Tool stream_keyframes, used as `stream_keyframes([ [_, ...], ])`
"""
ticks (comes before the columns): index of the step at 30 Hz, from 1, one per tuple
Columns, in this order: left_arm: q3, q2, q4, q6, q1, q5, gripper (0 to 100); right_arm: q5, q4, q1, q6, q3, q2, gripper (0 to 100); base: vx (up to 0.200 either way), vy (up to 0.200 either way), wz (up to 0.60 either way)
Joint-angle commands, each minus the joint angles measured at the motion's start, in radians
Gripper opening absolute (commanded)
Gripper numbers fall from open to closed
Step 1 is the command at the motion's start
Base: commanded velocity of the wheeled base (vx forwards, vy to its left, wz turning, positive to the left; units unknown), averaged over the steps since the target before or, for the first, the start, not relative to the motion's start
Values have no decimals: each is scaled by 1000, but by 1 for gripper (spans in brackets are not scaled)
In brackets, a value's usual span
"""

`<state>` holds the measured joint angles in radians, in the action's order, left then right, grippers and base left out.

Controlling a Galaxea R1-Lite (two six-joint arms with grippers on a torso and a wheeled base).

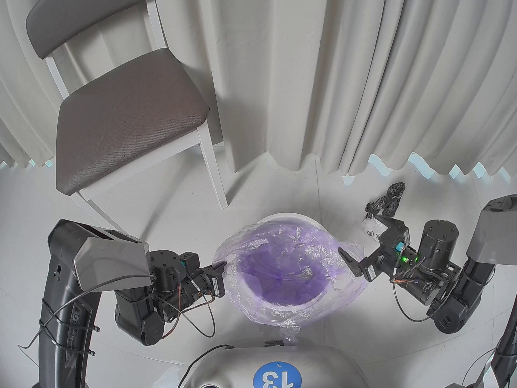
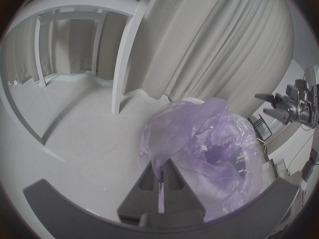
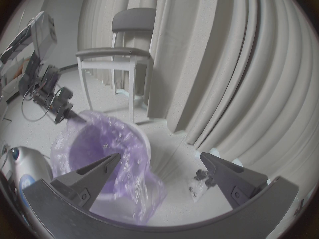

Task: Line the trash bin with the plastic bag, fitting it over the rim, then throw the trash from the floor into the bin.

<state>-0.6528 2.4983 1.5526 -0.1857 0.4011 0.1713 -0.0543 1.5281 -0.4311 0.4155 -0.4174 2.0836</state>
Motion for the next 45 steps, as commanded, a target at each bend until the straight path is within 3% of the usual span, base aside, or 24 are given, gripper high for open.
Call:
stream_keyframes([
  [1, -1, 1, 18, -1, -1, -1, 0, -21, -72, 0, -27, -104, -11, 100, 0, 0, 0],
  [4, 2, -7, 18, -1, -1, -1, 0, -18, -124, 8, -63, -107, -59, 100, 0, 0, 0],
  [8, 10, -9, 18, -1, -1, 4, 0, 31, -322, -18, -84, -164, -197, 100, 0, 0, 0],
  [12, 10, -9, 18, -1, -4, 7, 0, 74, -697, -41, -92, -293, -318, 100, 0, 0, 0],
  [13, 13, -7, 18, -1, -7, 7, 0, 90, -885, -58, -101, -374, -355, 100, 0, 0, 0],
  [15, 8, 4, 18, -1, -8, 7, 0, 109, -1128, -81, -121, -489, -373, 100, 0, 0, 0],
  [18, 10, 8, 18, -1, -1, 8, 0, 116, -1324, -95, -118, -615, -350, 100, 0, 0, 0],
  [20, 12, 8, 18, -1, 4, 8, 0, 114, -1332, -107, -109, -633, -298, 100, 0, 0, 0],
  [21, 15, 8, 18, -1, 4, 7, 100, 114, -1321, -112, -107, -633, -284, 100, 0, 0, 0],
  [26, 27, 7, 18, 2, -13, 14, 100, 119, -1152, -124, -63, -604, -169, 100, 0, 0, 0],
  [31, 70, -26, 18, 14, -38, 57, 100, 120, -916, -109, 151, -607, -11, 100, 0, 0, 0],
  [39, 173, -127, 18, 138, -153, 234, 100, 140, -853, -110, 282, -612, 104, 100, 0, 0, 0],
  [45, 196, -165, 18, 141, -146, 244, 100, 149, -784, -101, 356, -615, 177, 100, 0, 0, 0],
])
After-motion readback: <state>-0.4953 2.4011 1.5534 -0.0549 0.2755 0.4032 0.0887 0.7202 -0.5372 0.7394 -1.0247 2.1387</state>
